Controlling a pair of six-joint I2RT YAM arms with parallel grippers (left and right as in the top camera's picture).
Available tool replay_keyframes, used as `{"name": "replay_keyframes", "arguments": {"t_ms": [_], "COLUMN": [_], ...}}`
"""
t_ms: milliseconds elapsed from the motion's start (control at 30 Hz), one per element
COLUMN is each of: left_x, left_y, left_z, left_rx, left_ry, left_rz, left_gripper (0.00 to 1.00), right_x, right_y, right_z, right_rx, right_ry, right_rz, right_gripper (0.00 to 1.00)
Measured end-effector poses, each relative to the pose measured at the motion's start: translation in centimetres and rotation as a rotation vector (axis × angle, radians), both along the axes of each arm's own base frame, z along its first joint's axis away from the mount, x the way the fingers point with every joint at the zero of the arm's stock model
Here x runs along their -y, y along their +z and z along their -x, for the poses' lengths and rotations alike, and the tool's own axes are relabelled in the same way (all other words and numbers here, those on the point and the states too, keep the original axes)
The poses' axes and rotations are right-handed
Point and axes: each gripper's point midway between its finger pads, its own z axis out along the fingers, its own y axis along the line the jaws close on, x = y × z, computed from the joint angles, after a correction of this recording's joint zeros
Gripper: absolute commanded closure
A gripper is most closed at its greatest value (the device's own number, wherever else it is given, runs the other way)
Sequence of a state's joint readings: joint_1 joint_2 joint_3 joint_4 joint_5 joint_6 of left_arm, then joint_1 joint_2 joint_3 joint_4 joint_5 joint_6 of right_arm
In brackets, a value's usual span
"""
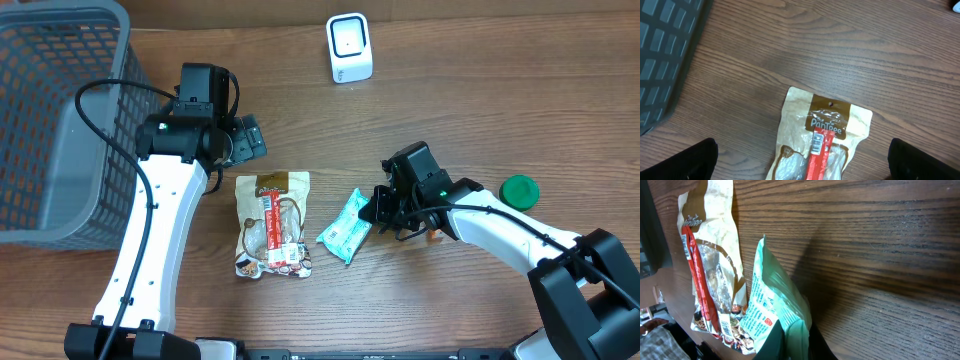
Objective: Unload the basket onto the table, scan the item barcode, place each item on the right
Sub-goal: 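Lift the wipes pack off the table with the right gripper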
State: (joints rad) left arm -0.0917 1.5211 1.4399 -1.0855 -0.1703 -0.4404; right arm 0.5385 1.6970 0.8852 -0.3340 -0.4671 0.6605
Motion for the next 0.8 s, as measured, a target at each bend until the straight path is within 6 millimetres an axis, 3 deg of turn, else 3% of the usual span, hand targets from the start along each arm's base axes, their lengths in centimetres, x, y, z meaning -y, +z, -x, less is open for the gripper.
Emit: {"name": "replay_keyframes", "arguments": {"t_ms": [800], "left_x": [0.0], "left_y": [0.0], "left_z": [0.01], "left_rx": [0.0], "left_ry": [0.0], "left_rz": [0.0], "left_gripper": [0.0], "right_x": [-0.34], "right_y": [0.23], "right_z": [0.36], "right_rx": [0.032], "right_ry": [0.074], "right_rz": [-0.017], "right_gripper": [0.96]}}
